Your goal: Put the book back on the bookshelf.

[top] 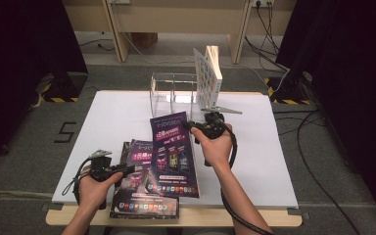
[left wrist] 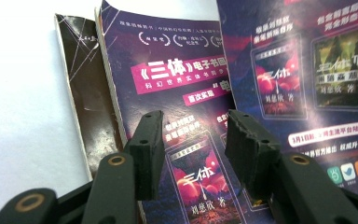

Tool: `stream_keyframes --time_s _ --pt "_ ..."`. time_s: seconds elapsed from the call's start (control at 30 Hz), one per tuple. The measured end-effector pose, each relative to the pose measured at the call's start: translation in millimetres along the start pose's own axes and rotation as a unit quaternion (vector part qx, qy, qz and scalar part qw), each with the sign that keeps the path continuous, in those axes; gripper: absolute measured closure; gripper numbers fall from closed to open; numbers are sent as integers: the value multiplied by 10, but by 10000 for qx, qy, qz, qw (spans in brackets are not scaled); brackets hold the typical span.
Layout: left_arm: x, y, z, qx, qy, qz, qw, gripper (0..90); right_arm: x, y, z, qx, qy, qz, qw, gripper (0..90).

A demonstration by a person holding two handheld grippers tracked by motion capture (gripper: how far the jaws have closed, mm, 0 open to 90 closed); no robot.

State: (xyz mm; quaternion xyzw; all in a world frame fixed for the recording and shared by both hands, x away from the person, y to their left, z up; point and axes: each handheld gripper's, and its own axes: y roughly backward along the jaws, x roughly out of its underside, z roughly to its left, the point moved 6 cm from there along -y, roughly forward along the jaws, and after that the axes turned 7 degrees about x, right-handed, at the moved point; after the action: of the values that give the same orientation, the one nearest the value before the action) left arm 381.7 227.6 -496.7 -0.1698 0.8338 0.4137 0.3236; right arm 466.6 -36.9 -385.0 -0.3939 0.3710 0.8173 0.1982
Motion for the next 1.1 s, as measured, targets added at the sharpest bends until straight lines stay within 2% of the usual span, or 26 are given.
stream_keyframes --time_s 0.47,1.1 --pt "-1 4 -2 2 4 2 10000 556 -164 121 17 118 69 -464 9988 833" --pt "-3 7 2 -17 17 -5 10000 549 -278 184 -1 151 96 -728 9972 833"
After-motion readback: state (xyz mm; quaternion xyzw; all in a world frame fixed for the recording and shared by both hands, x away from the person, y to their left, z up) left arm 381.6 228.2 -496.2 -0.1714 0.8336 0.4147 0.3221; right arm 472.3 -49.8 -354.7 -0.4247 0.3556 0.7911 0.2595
